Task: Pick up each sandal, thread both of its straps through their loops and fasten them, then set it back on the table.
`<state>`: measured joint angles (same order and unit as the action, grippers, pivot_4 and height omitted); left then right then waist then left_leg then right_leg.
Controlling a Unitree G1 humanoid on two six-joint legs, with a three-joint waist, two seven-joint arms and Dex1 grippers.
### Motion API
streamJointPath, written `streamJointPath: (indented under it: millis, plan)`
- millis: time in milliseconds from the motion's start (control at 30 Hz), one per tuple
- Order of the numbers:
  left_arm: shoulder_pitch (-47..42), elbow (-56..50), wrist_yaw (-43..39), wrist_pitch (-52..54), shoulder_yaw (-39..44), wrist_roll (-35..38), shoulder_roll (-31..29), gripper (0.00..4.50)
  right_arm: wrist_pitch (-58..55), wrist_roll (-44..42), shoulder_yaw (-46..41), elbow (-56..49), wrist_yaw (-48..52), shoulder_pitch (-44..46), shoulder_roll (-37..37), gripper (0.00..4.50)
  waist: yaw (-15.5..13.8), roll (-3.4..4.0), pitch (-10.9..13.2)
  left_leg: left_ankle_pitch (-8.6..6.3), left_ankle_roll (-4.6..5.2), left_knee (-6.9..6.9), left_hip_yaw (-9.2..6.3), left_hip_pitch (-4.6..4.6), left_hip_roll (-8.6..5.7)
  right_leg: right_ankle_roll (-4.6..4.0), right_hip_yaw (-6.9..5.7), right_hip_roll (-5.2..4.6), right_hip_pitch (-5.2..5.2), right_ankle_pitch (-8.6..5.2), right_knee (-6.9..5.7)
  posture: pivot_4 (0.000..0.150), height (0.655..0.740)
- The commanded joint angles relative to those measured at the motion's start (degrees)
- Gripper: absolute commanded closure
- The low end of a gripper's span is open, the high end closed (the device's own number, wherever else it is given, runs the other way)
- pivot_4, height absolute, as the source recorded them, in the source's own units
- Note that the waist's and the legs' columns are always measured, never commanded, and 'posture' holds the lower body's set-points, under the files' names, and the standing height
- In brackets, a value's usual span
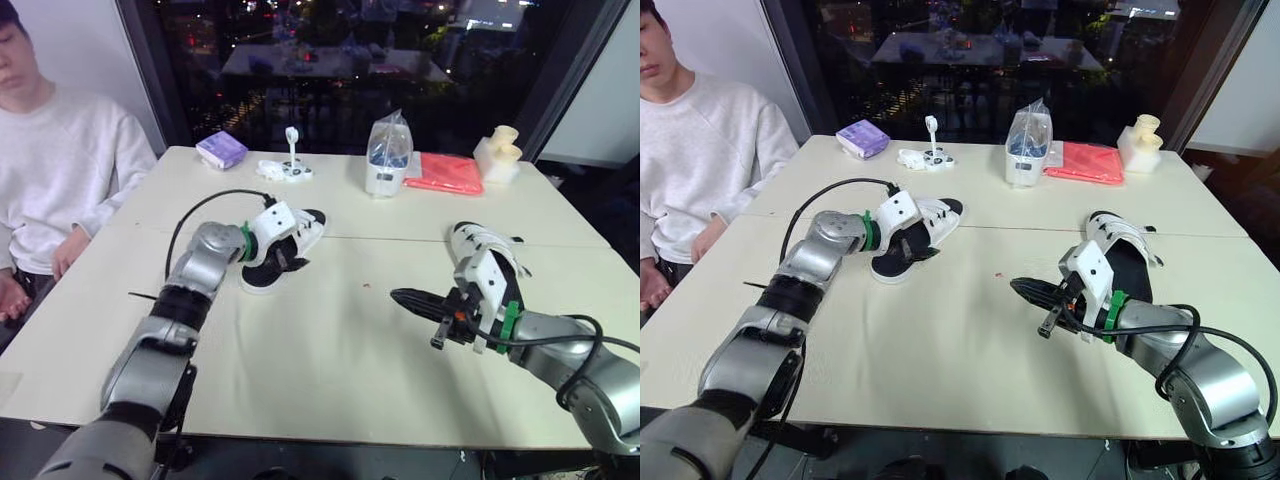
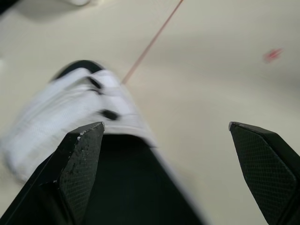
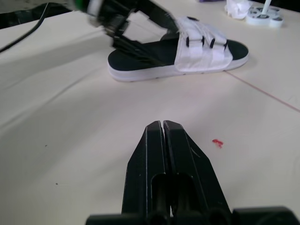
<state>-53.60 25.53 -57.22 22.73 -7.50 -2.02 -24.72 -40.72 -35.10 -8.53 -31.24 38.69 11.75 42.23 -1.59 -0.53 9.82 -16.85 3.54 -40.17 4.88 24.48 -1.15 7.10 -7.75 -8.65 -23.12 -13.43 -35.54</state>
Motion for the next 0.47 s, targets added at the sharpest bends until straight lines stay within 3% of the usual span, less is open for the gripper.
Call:
streamJointPath:
  millis: [33,267,467]
  plan:
    - [2.76,-12.97,-5.85,10.35,3.83,8.21,-4.13,0.05,0.8,-1.03,-3.56,-0.59,1.27,1.55,2.13,4.5,0.12,0.01,0.0,0.0,-0.01,0.0,-0.02,-0.01,0.0,0.0,0.0,0.0,0.02,0.0,0.0,0.15,0.74]
    - [12.37,-27.17,-11.24,23.28,6.45,18.58,-13.5,0.05,-0.48,-2.83,-8.71,-0.84,3.36,2.19,6.56,4.5,0.9,0.06,0.01,0.01,-0.02,0.02,-0.08,-0.2,0.01,-0.01,-0.02,0.02,0.26,-0.01,0.13,0.15,0.74]
    - [16.96,-32.81,-10.38,26.67,9.39,24.81,-16.37,0.05,-0.93,-3.11,-9.84,-0.46,4.07,2.06,8.3,4.5,0.77,0.06,0.01,0.01,-0.04,0.03,-0.11,-0.33,0.01,-0.02,-0.01,0.0,0.38,-0.01,0.25,0.15,0.74]
